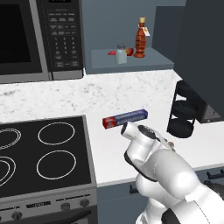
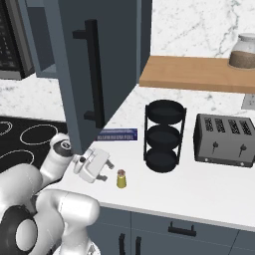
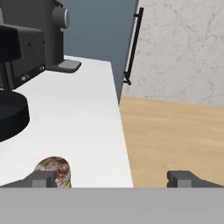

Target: Put the shaker and condiment bottle from the counter next to their counterparts in the cabinet.

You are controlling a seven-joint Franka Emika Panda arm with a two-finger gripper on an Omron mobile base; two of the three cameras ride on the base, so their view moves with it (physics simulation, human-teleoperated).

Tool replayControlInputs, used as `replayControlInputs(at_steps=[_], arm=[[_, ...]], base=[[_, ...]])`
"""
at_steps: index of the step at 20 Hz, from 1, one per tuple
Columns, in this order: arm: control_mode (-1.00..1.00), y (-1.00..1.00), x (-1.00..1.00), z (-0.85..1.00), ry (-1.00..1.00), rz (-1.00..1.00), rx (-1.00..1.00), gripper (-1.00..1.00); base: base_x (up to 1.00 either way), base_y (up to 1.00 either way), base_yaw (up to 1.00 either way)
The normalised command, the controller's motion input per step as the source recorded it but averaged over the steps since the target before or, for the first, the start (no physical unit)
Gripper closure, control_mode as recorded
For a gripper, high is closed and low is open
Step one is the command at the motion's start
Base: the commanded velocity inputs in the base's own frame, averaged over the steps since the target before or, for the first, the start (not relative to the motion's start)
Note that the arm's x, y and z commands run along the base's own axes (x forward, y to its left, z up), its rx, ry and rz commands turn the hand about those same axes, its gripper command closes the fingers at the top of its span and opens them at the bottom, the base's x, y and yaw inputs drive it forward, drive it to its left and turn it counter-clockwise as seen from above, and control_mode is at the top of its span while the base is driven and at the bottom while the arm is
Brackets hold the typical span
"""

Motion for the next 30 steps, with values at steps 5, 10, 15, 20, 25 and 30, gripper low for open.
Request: replayControlInputs(at_steps=[5, 10, 15, 20, 25, 30], arm=[[-1.0, -0.16, 0.0, -0.26, 0.0, 0.0, 0.0, -1.0], [-1.0, -0.09, 0.0, -0.29, -0.01, 0.0, 0.0, -1.0], [-1.0, 0.0, 0.01, -0.21, -0.01, 0.0, 0.0, -1.0], [-1.0, -0.07, 0.15, -0.16, -0.03, 0.0, 0.0, -1.0], [-1.0, -0.13, 0.2, -0.09, -0.02, 0.0, 0.0, -1.0], [-1.0, -0.02, 0.18, -0.11, -0.01, 0.0, 0.0, -1.0]], base=[[0.0, 0.0, 0.0], [0.0, 0.0, 0.0], [0.0, 0.0, 0.0], [0.0, 0.0, 0.0], [0.0, 0.0, 0.0], [0.0, 0.0, 0.0]])
